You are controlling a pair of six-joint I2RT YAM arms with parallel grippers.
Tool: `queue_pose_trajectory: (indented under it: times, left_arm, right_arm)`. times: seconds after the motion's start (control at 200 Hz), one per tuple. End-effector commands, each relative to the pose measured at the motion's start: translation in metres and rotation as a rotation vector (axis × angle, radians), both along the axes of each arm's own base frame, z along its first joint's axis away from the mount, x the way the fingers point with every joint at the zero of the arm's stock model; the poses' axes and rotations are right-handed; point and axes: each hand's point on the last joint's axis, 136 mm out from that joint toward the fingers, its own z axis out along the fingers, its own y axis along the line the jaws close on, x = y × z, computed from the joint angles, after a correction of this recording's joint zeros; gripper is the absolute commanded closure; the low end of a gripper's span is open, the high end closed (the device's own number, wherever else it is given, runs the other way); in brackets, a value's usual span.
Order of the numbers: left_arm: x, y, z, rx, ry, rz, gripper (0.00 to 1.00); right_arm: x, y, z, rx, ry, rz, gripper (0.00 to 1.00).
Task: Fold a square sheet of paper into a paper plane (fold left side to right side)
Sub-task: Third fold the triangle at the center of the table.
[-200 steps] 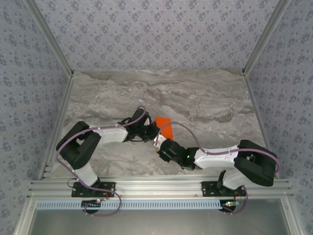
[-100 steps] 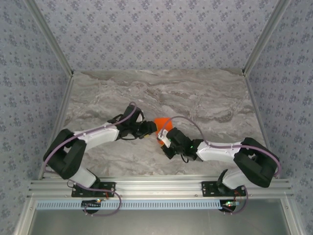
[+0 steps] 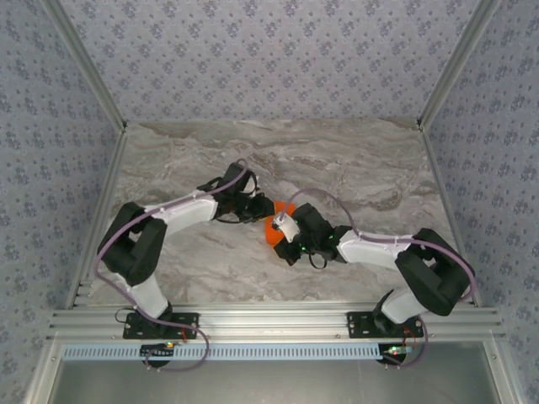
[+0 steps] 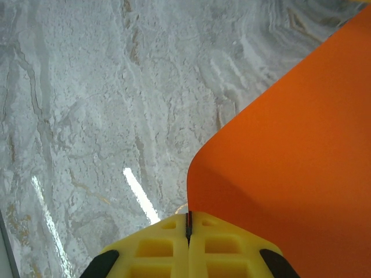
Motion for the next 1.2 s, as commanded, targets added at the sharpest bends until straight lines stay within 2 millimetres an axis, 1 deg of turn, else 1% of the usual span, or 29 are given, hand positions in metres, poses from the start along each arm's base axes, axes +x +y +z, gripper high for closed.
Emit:
queue_pose_trajectory:
  times: [0.0, 0.1, 0.23, 0.365, 0.6, 0.725, 0.969, 1.199]
  left_arm:
    - [0.000, -0.018, -0.005, -0.010, 0.019, -0.075, 0.83]
    - [0.005, -0.025, -0.021, 0.015, 0.041, -0.092, 0.84]
    - [0.008, -0.028, -0.041, 0.046, 0.073, -0.102, 0.85]
    - [0.008, -0.027, -0.058, 0.078, 0.098, -0.103, 0.86]
    - [0.003, -0.018, -0.078, 0.136, 0.126, -0.101, 0.87]
    - [0.001, -0.018, -0.083, 0.148, 0.134, -0.105, 0.88]
    - [-0.001, -0.021, -0.084, 0.149, 0.133, -0.114, 0.89]
    - [-0.002, -0.023, -0.083, 0.148, 0.134, -0.116, 0.89]
  right_arm:
    - [-0.003, 0.004, 0.001, 0.023, 0.069, 0.004, 1.00]
    - [-0.003, 0.005, 0.000, 0.030, 0.085, 0.002, 1.00]
    - [-0.001, 0.004, 0.000, 0.054, 0.127, -0.002, 1.00]
    - [0.003, 0.000, -0.002, 0.058, 0.164, -0.027, 0.99]
    - [0.015, -0.014, -0.008, 0.057, 0.231, -0.097, 0.99]
    - [0.024, -0.024, -0.014, 0.029, 0.248, -0.145, 0.99]
    - [0.046, -0.043, -0.019, 0.013, 0.277, -0.253, 0.98]
    - [0.053, -0.051, -0.026, -0.008, 0.298, -0.284, 0.98]
